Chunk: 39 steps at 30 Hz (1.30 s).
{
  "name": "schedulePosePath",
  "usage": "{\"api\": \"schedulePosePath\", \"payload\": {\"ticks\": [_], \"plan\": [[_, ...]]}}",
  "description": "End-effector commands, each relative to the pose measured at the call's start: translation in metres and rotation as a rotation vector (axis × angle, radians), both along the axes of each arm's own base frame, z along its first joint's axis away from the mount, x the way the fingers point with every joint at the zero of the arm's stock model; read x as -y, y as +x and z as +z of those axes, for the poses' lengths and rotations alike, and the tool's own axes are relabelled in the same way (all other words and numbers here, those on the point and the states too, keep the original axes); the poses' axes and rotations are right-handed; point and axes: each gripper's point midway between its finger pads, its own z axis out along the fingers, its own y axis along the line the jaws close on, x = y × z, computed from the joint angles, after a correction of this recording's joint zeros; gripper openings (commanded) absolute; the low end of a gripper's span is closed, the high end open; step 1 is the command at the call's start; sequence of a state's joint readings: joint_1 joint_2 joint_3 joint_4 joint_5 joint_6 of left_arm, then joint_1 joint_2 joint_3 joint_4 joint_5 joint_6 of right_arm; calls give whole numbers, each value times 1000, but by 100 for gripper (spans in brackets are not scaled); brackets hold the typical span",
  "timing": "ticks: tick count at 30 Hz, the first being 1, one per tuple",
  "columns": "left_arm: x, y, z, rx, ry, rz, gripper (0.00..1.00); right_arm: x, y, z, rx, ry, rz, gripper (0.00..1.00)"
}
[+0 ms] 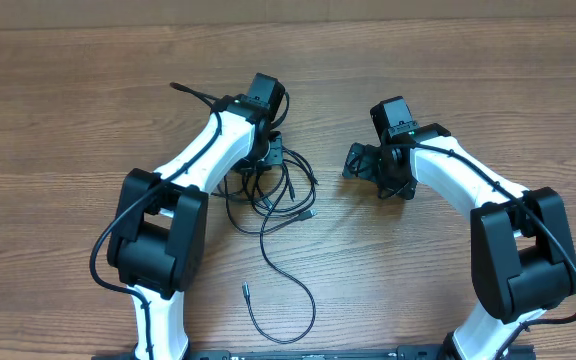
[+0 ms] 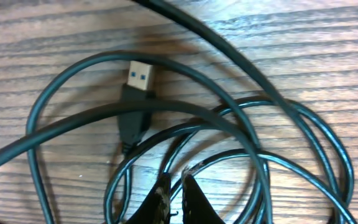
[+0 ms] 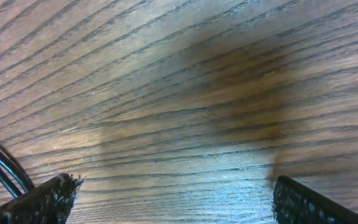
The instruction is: Untangle cables
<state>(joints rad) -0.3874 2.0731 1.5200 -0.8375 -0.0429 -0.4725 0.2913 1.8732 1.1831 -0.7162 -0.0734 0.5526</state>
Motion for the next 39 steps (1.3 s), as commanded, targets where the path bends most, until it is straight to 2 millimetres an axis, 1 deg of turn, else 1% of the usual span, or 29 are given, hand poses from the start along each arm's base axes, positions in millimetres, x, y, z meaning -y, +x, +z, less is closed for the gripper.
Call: {"api": "schedulePosePath", "payload": {"ticks": [1,3,7,11,14,16,18,21,23,26,27,28,29,30,33,39], "plan": [[-7,-2,-12,-9,48,17,9,0,6,3,18,-4,-3,100],[-11,0,-16,-5,74,21,10,0,6,3,18,-4,-3,100],[-10,5,-23,8,75,22,11,0,6,3,18,-4,-2,100],[-8,6,-23,10,65,19,11,0,6,3,18,-4,-2,100],[-3,3,-24,-5,46,-4,14,0,6,3,18,-4,-3,100],[-4,3,-25,-8,50,-9,18,0,6,3,18,-4,-2,100],[-4,3,-28,-12,54,-23,19,0,6,3,18,-4,-3,100],[-4,1,-35,-25,55,-24,21,0,6,3,18,-4,-3,100],[-4,-1,-42,-43,57,-25,21,0,6,3,18,-4,-3,100],[-5,-6,-55,-75,67,-26,25,0,6,3,18,-4,-3,100],[-4,-7,-57,-85,61,-29,24,0,6,3,18,-4,-2,100],[-2,-9,-60,-95,50,-43,21,0,6,3,18,-4,-3,100],[1,-10,-61,-102,35,-63,7,0,6,3,18,-4,-2,100],[5,-11,-61,-108,15,-89,4,0,6,3,18,-4,-3,100],[12,-9,-48,-95,-19,-135,4,0,6,3,18,-4,-2,100],[16,3,5,6,-49,-137,4,0,7,3,21,-3,-3,100]]}}
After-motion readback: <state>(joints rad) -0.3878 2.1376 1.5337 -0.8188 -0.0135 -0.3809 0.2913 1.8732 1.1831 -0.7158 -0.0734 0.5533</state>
